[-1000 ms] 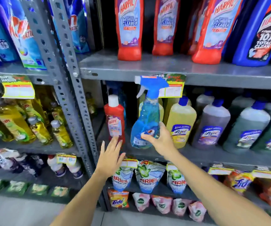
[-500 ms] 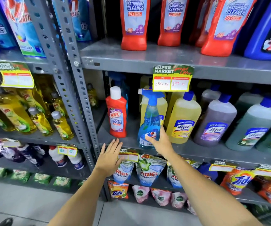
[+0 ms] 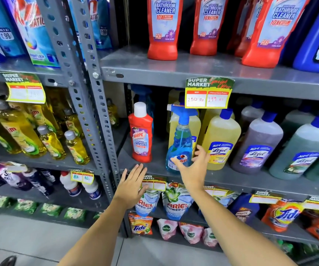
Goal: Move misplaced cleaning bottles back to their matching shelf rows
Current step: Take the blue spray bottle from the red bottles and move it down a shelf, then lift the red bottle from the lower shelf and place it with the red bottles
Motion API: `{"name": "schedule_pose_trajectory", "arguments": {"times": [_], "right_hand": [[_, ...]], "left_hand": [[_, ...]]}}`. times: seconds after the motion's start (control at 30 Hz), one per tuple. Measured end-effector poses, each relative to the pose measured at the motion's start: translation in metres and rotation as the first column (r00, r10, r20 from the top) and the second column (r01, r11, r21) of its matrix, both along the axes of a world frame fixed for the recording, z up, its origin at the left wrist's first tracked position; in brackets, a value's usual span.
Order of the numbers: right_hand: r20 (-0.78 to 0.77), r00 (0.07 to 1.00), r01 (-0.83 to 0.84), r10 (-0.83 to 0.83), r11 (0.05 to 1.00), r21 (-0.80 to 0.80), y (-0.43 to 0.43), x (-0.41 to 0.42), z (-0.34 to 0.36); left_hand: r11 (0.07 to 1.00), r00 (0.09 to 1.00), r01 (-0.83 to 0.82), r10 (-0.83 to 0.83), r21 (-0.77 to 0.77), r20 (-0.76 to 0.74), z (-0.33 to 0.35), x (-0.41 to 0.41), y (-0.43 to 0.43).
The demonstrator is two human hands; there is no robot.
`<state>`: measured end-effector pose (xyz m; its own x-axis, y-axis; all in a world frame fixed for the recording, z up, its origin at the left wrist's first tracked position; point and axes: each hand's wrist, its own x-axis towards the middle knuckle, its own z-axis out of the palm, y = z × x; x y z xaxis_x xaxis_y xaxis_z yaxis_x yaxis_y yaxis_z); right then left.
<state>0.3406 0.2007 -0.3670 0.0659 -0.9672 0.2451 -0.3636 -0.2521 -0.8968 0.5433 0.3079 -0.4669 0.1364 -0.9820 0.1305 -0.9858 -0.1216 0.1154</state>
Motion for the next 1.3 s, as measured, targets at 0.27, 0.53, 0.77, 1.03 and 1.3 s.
{"name": "schedule_pose_trajectory", "arguments": {"times": [0.27,0.53,0.77,1.03,1.3], "right_hand": [[-0.120,0.938,-0.343,0.325,0.922,-0.182,0.020,0.065,0.046],[-0.063,0.936,-0.322,0.347,0.913,0.250,-0.012,0.118,0.041],[-0.200,0.932,-0.283,0.302,0.952,0.120,-0.022,0.120,0.042],[-0.125,0.916,-0.391,0.381,0.918,-0.063,0.004,0.093,0.066],[0.312,0.782,-0.429,0.539,0.829,-0.358,0.030,0.041,0.205]], "left_hand": [[0.998,0.999,-0.029,0.028,0.058,0.025,0.001,-0.002,0.001],[0.996,0.999,-0.030,0.027,0.080,0.042,0.007,-0.004,0.000],[0.986,0.994,-0.051,0.036,0.160,0.100,0.012,-0.006,-0.002],[0.974,0.996,-0.077,0.066,0.213,0.060,0.024,-0.008,-0.002],[0.956,0.973,0.115,-0.164,-0.272,-0.165,0.097,-0.017,-0.007]]}}
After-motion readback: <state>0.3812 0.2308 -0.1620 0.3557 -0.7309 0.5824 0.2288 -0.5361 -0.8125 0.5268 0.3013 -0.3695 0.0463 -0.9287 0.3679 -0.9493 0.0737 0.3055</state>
